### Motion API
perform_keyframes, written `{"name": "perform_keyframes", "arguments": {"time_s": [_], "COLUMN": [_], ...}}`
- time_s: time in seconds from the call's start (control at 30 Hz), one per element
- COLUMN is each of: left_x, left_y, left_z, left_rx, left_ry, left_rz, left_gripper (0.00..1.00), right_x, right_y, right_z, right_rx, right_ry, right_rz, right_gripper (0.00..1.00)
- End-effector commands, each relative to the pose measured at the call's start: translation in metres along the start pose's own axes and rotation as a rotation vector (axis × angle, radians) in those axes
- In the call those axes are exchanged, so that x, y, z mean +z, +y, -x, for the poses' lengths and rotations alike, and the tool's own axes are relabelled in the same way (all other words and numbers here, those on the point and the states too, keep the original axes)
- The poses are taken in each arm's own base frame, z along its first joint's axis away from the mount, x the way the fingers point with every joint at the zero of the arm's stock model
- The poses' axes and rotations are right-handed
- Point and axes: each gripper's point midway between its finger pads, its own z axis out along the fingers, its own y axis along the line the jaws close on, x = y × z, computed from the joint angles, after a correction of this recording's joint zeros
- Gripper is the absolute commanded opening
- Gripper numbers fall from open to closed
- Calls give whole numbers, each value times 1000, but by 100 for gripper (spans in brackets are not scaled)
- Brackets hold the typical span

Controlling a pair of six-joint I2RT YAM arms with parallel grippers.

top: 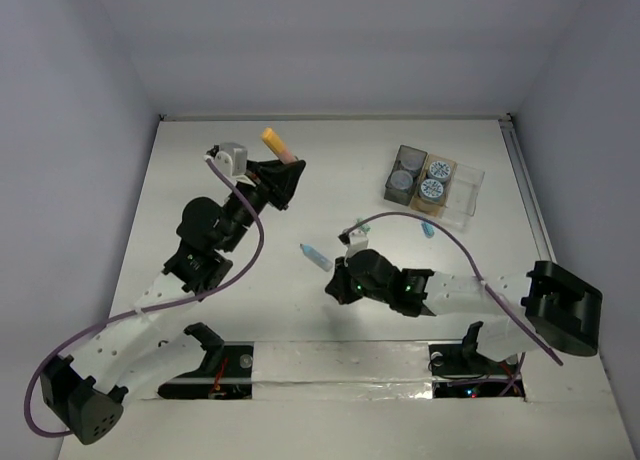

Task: Sort the stationery into containers
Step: Place the pen in the storage box.

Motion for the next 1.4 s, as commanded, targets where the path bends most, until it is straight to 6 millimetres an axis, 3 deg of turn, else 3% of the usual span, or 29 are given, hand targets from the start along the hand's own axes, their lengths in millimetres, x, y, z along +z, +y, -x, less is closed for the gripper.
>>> {"name": "perform_keyframes", "arguments": {"time_s": [0.0,0.1,0.17,0.2,0.23,0.3,0.33,0.4,0.43,0.47,0.53,0.63,0.67,0.8,0.9,1.1,1.37], "left_x": [-12,-25,-30,-34,-36,-45,-49,-64,-67,-73,-84,-94,-95,-95,-94,-86,-83], "left_y": [6,4,0,-3,-5,-8,-26,-41,-51,-53,-68,-75,-76,-75,-76,-70,-78], "left_z": [-20,-33,-46,-65,-74,-103,-103,-122,-116,-124,-122,-124,-124,-133,-142,-154,-154], "left_rx": [-37,-60,-104,-122,-136,-183,-195,-245,-253,-270,-298,-310,-307,-321,-338,-356,-353], "left_ry": [38,66,92,132,155,219,221,288,264,286,290,300,302,332,360,380,379], "left_rz": [21,5,-27,-64,-84,-126,-232,-336,-395,-422,-517,-574,-582,-585,-590,-562,-599], "left_gripper": [0,0,0,0,0,0,0,0,0,0,0,0,0,0,0,0,0], "right_x": [-18,-50,-74,-98,-110,-131,-143,-155,-156,-159,-162,-165,-155,-155,-154,-145,-116], "right_y": [25,21,24,29,22,30,23,38,40,44,55,74,72,96,102,101,89], "right_z": [70,103,123,140,154,169,182,190,193,196,205,209,209,204,201,197,191], "right_rx": [-45,-76,-95,-117,-112,-170,-169,-237,-251,-270,-300,-318,-309,-318,-313,-284,-234], "right_ry": [-190,-276,-335,-399,-441,-481,-525,-531,-532,-526,-532,-501,-472,-430,-412,-396,-347], "right_rz": [31,44,82,116,113,190,186,275,294,332,393,516,527,684,739,761,719], "right_gripper": [0,0,7,11,26,44,60,72,80,83,91,95,95,96,96,86,74]}}
